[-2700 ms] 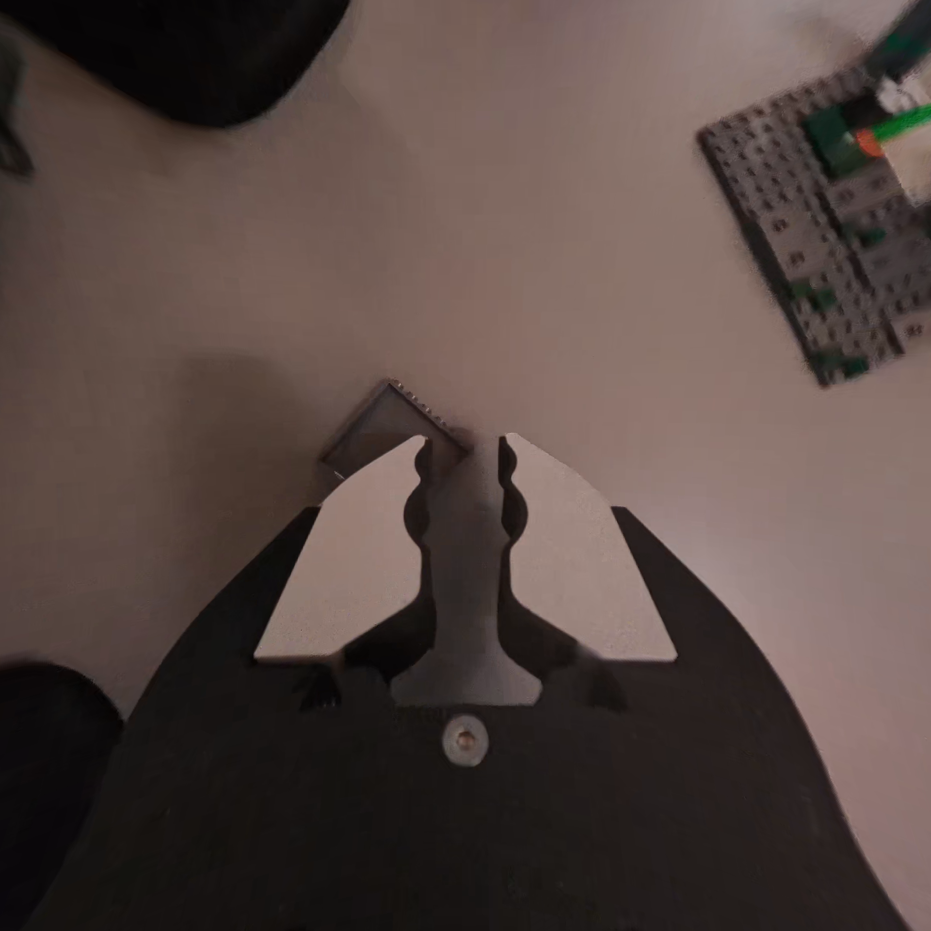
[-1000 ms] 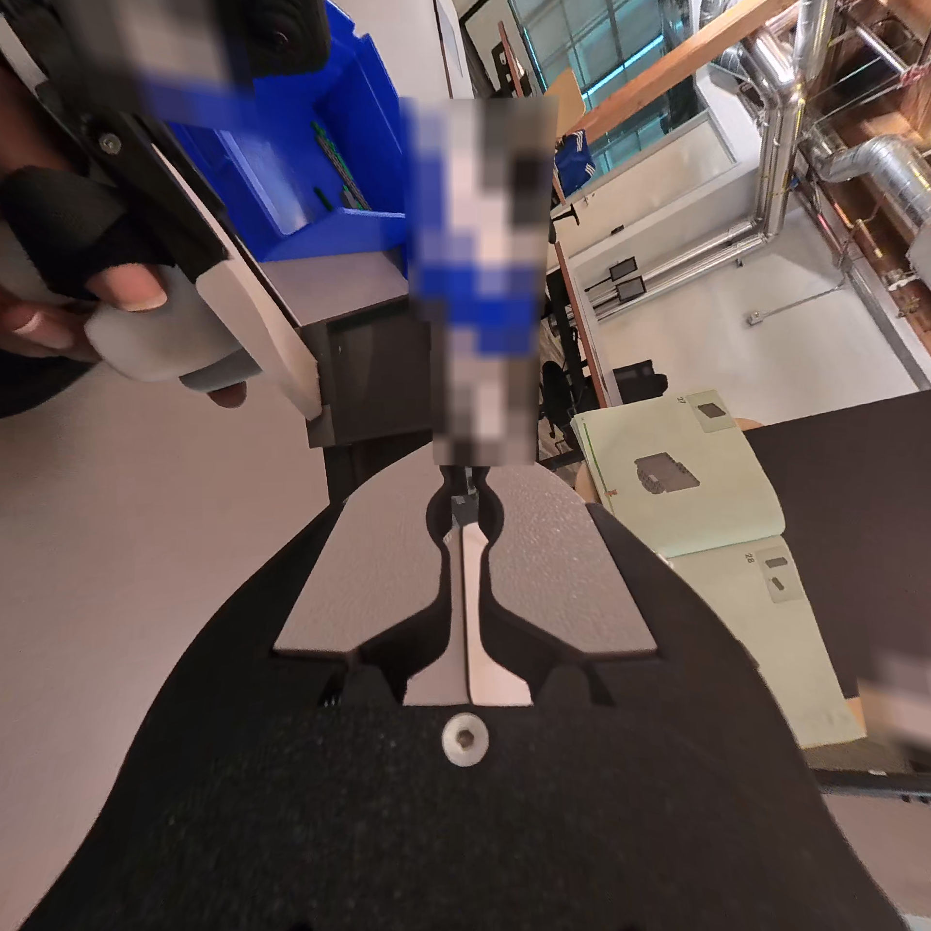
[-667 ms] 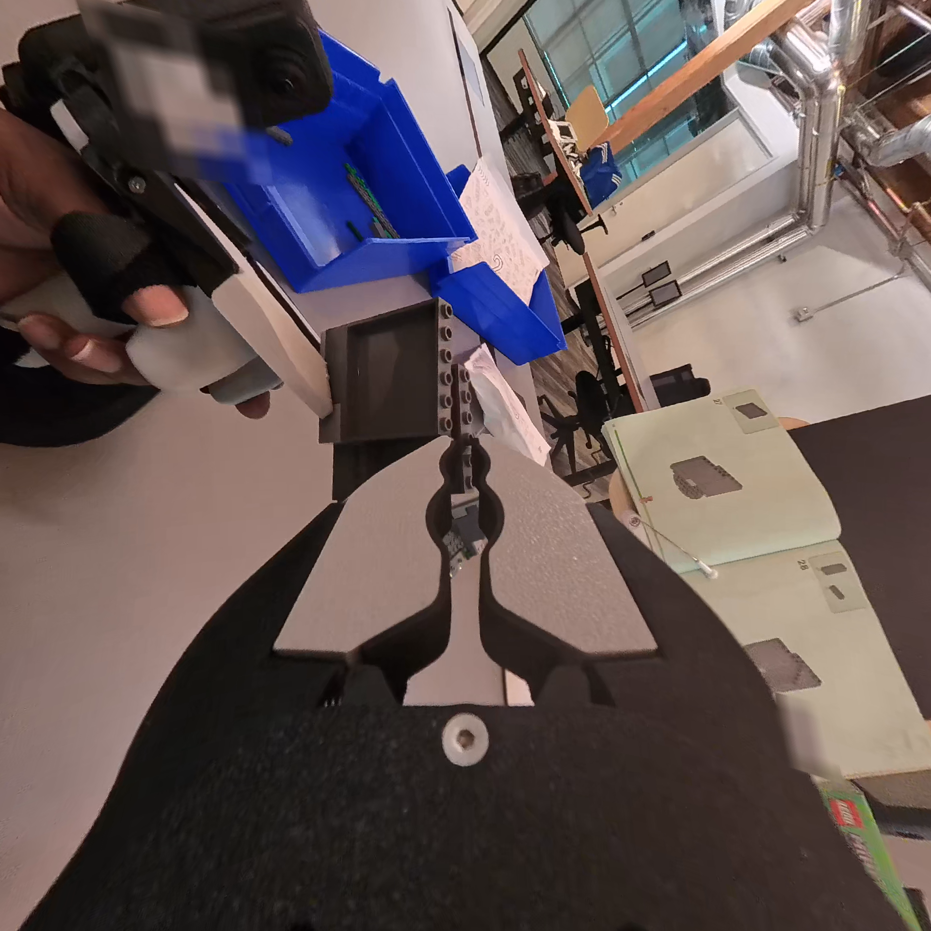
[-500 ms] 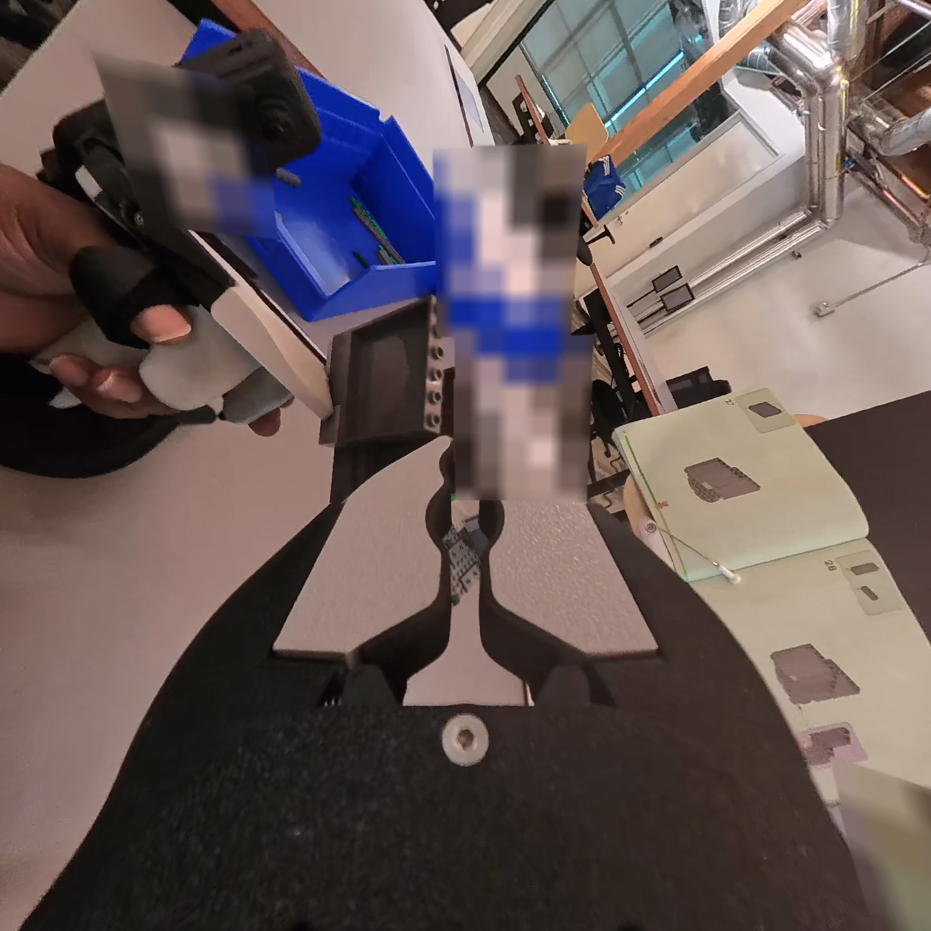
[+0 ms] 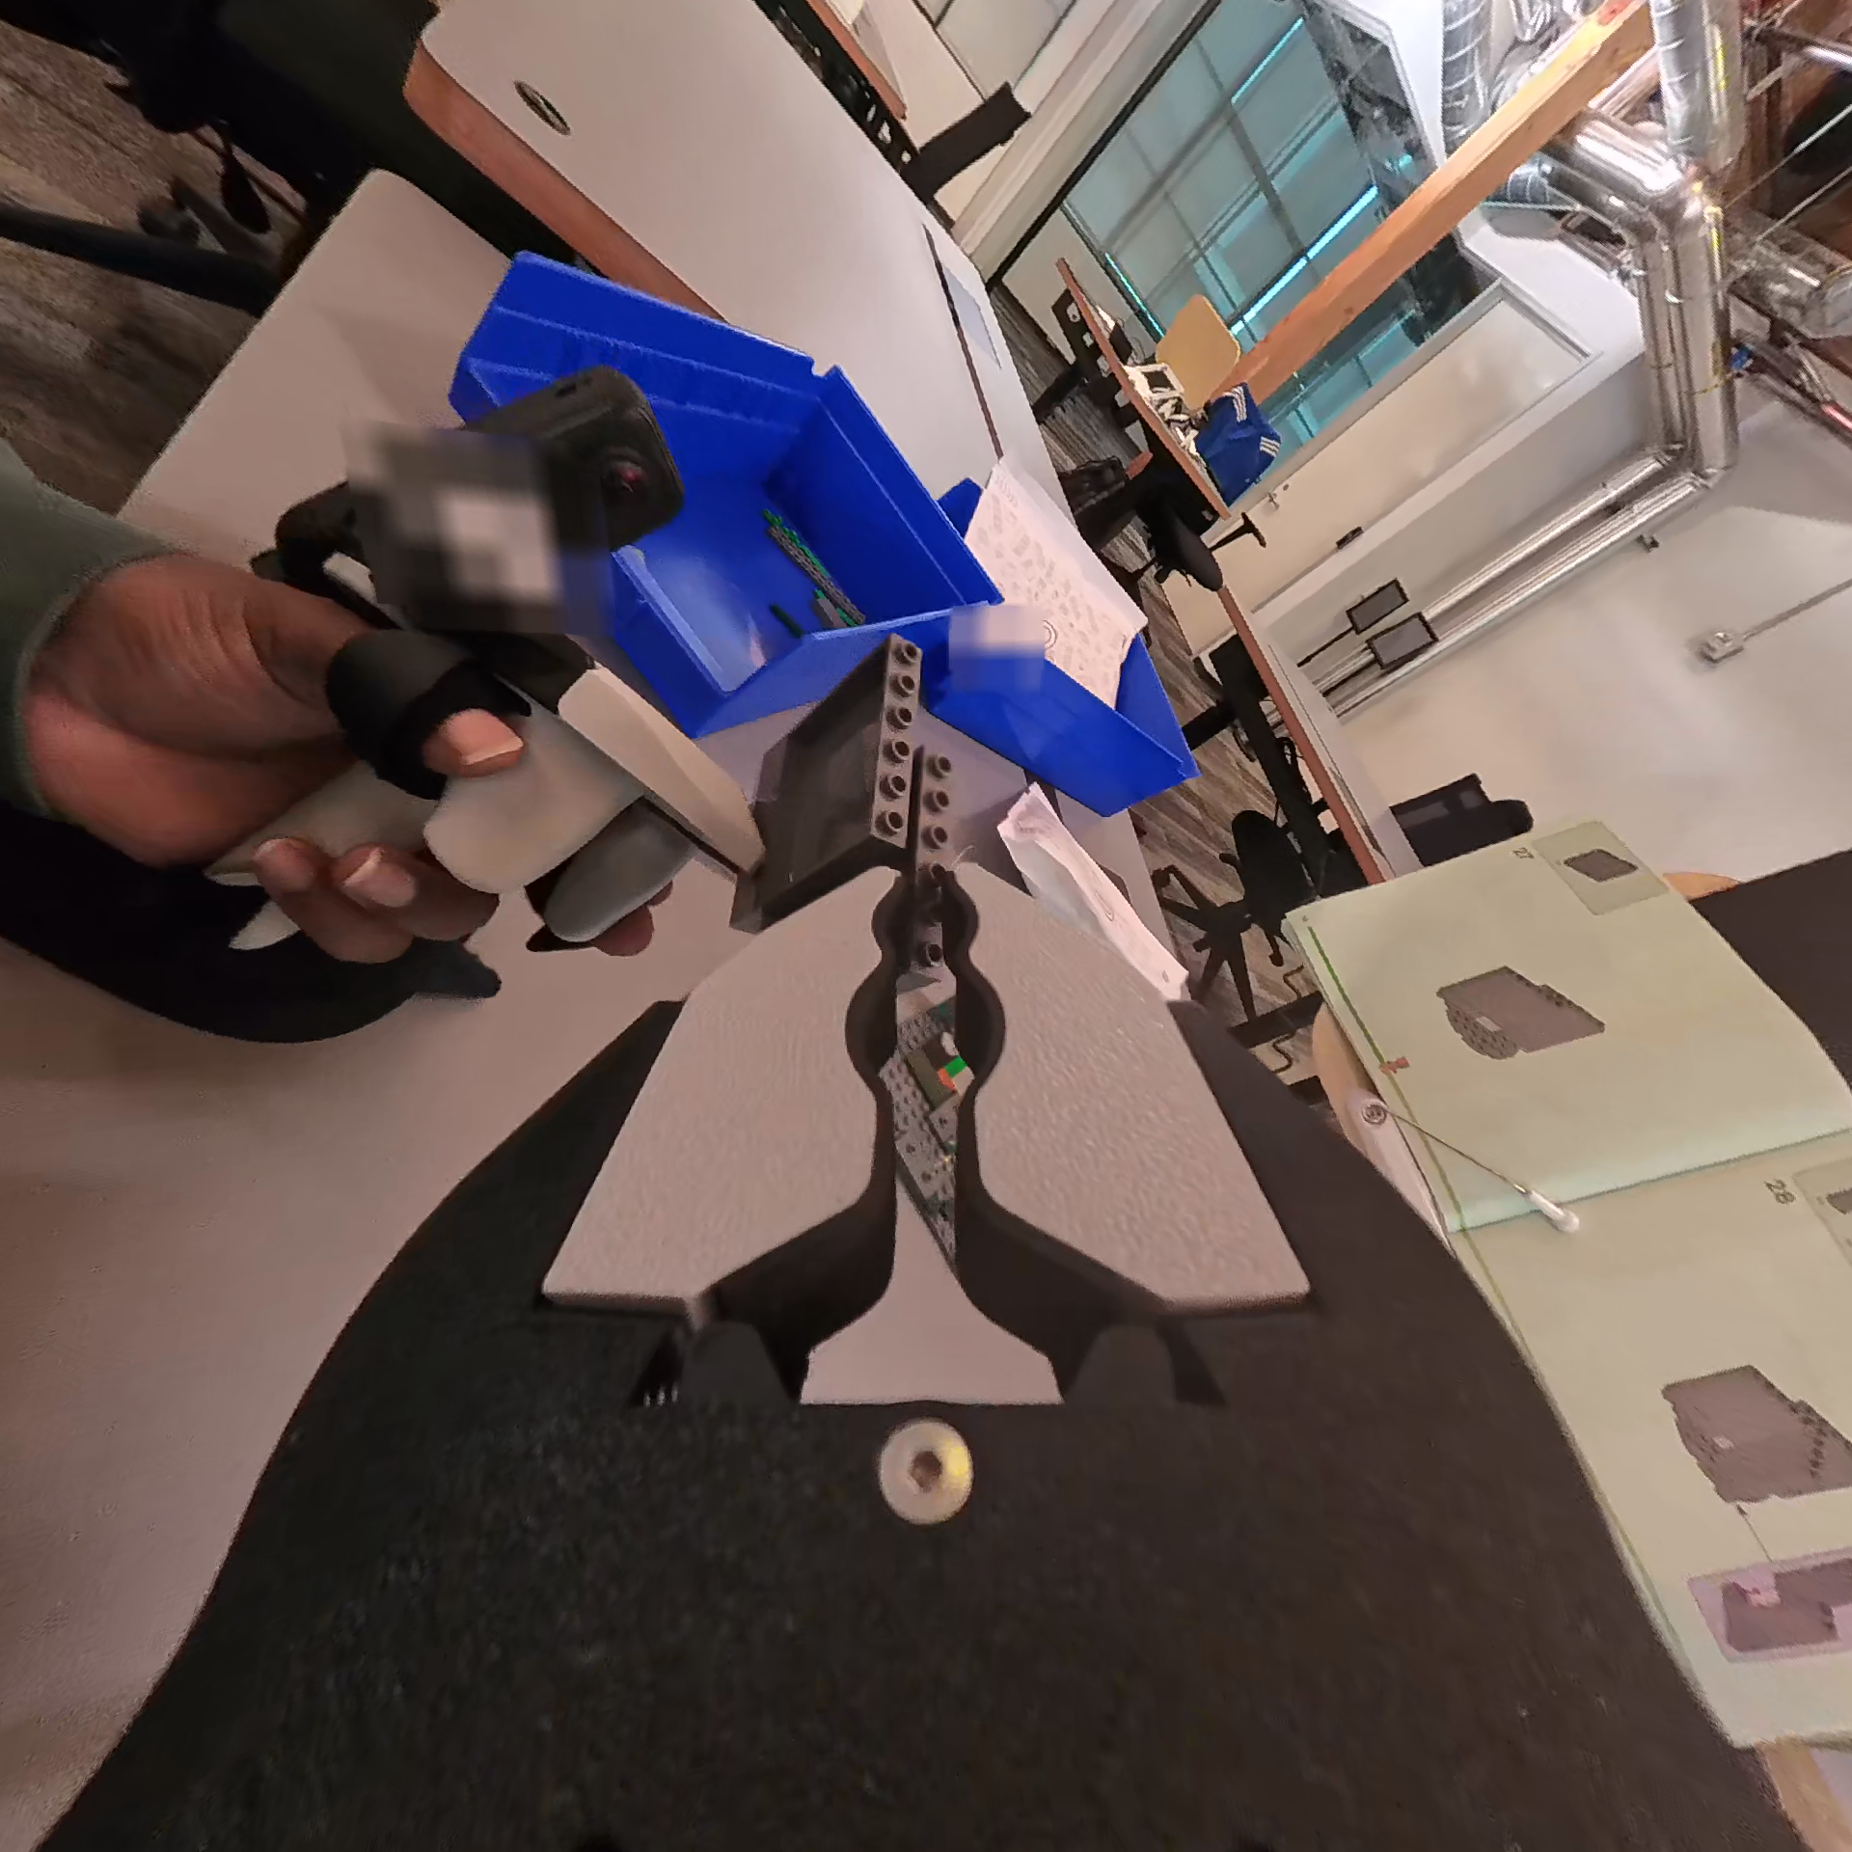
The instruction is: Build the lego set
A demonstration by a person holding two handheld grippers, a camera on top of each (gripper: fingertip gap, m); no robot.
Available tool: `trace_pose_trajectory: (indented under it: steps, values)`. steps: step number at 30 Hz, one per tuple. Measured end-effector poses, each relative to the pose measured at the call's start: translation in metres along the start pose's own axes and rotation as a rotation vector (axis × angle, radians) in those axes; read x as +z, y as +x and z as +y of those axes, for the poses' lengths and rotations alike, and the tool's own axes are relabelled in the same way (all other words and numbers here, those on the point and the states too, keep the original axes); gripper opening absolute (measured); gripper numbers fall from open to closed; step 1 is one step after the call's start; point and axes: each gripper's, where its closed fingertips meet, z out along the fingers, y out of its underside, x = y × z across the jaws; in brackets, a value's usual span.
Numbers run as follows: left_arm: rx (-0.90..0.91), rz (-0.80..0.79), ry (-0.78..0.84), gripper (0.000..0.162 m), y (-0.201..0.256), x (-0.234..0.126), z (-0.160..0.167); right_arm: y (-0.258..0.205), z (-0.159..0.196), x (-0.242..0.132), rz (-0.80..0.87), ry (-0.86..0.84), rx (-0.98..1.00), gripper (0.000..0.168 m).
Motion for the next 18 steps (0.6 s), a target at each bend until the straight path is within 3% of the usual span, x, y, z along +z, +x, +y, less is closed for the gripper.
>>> trace_pose_trajectory:
  steps: [18]
  values:
    - [-0.025,0.038,0.046,0.019,0.0066,-0.0045,-0.0034,-0.0009,-0.0049,-0.002,-0.046,0.038,0.084,0.006]
